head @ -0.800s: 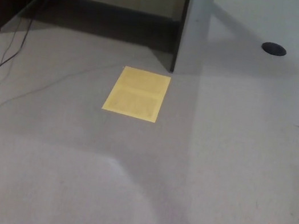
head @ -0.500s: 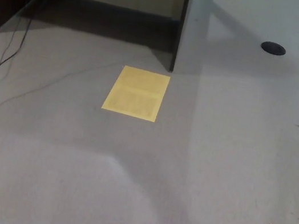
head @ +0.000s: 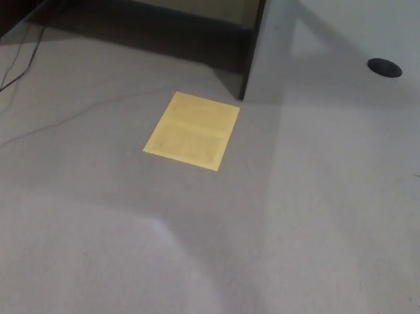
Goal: A person is holding a toilet paper roll and the robot extends its left hand to grab the roll by inserting its thumb into the gap in the middle and brings its hand down by its side. Then it extends its arm again to hand the toilet paper roll back to the person.
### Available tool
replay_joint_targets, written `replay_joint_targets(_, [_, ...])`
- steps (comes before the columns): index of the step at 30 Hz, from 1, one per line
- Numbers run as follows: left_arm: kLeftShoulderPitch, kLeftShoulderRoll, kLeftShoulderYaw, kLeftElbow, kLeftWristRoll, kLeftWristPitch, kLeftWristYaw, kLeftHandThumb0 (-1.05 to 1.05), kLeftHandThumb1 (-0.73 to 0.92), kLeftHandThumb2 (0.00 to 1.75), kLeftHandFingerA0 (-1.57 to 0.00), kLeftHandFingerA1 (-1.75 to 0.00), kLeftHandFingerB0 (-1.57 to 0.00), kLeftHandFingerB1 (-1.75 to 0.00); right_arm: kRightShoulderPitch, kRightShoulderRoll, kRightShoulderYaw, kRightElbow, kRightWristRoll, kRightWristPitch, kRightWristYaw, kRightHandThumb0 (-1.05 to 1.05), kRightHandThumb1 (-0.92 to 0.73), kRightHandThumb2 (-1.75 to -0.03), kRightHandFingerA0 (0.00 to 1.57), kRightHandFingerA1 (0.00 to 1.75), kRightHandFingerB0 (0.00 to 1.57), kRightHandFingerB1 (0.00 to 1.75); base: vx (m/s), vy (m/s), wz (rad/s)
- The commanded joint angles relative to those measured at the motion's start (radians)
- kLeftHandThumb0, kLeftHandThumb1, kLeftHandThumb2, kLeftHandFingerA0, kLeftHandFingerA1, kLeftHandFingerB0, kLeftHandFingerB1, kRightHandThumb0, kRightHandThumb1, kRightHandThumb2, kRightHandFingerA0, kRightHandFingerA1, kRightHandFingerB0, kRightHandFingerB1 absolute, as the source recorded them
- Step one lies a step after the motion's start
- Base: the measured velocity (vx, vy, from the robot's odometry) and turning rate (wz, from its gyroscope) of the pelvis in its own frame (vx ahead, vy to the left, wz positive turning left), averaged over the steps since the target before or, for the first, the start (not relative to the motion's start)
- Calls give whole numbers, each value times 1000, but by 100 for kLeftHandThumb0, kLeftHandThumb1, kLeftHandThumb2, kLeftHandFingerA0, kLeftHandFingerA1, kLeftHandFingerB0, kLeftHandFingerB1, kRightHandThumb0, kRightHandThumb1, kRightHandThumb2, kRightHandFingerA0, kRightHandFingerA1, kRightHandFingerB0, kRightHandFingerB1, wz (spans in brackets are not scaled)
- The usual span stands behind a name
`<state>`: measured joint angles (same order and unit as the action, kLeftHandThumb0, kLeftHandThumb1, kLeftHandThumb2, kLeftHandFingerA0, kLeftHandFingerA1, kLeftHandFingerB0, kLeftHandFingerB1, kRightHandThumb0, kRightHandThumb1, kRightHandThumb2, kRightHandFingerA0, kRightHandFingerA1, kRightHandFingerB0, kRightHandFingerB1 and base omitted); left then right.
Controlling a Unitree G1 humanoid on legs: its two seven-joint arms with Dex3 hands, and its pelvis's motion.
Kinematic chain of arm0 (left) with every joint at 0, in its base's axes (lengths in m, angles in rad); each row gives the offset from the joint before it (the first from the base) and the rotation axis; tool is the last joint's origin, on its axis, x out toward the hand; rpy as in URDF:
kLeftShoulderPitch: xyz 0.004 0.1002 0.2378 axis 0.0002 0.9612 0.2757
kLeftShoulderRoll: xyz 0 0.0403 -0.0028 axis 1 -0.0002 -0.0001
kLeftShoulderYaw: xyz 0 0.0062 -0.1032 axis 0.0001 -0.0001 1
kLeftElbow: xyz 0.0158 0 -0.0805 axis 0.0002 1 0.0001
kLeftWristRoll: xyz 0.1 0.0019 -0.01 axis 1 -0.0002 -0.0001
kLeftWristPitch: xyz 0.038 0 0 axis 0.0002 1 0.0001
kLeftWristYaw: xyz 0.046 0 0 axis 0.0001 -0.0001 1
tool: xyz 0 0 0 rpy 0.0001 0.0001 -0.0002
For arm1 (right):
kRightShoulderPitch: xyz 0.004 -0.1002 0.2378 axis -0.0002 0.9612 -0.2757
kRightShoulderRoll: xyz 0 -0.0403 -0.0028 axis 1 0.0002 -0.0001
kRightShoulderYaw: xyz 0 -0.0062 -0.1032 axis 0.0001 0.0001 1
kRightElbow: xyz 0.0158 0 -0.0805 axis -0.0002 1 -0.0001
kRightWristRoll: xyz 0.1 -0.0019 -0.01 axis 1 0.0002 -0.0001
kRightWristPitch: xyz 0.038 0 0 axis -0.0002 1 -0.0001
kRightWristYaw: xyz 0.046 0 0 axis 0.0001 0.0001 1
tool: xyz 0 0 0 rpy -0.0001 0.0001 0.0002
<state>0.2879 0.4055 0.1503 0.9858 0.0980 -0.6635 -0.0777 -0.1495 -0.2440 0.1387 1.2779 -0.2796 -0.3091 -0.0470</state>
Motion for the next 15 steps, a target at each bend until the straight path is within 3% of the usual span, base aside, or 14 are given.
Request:
replay_joint_targets(1, [18, 24, 6, -30, -5, -85, 7, -31, 49, 60, -28, -39, -26, -33, 12, -22, 4, 9, -9, -10, -8, -35, -64, -59, 74, 55, 42, 35, 0, 0, 0])
replay_joint_targets(2, [50, 17, 14, -133, -32, -61, -16, -36, 49, 61, -24, -38, -23, -33, 15, -17, 5, 9, -8, -6, -8, -35, -64, -59, 73, 52, 41, 35, 0, 0, 0])
replay_joint_targets(3, [65, 13, 19, -207, -51, -44, -32, -17, 41, 91, -12, -52, -10, -50, 14, -15, 6, 10, -9, -6, -8, -35, -65, -59, 72, 52, 41, 35, 0, 0, 0])
replay_joint_targets(4, [71, 8, 22, -294, -65, -26, -41, -31, 46, 60, -24, -38, -23, -33, 10, -14, 5, 10, -8, -9, -6, -36, -64, -59, 72, 52, 41, 35, 0, 0, 0])
replay_joint_targets(6, [85, 2, 26, -430, -76, -17, -41, -31, 46, 58, -26, -39, -25, -32, 9, -12, 1, 9, -3, -13, -3, -36, -64, -59, 73, 54, 42, 35, 0, 0, 0])
replay_joint_targets(7, [87, -6, 27, -514, -115, 16, -62, -17, 36, 88, -13, -52, -11, -50, 4, -12, 0, 7, -3, -13, -5, -35, -64, -59, 75, 55, 42, 35, 0, 0, 0])
replay_joint_targets(8, [90, -11, 28, -584, -147, 36, -80, -16, 37, 88, -13, -52, -10, -50, 1, -12, 0, 5, -3, -13, -6, -35, -64, -59, 75, 55, 42, 35, 0, 0, 0])
replay_joint_targets(9, [87, -12, 28, -630, -154, 30, -80, -31, 44, 59, -26, -39, -22, -33, -1, -12, -1, 4, -2, -12, -4, -35, -64, -59, 73, 54, 42, 35, 0, 0, 0])
replay_joint_targets(15, [-4, 15, 32, -968, -186, 130, -77, -41, 42, 63, -27, -43, -21, -35, -37, -16, 1, 5, -6, -4, -3, -35, -65, -59, 75, 55, 42, 35, 0, 0, 0])
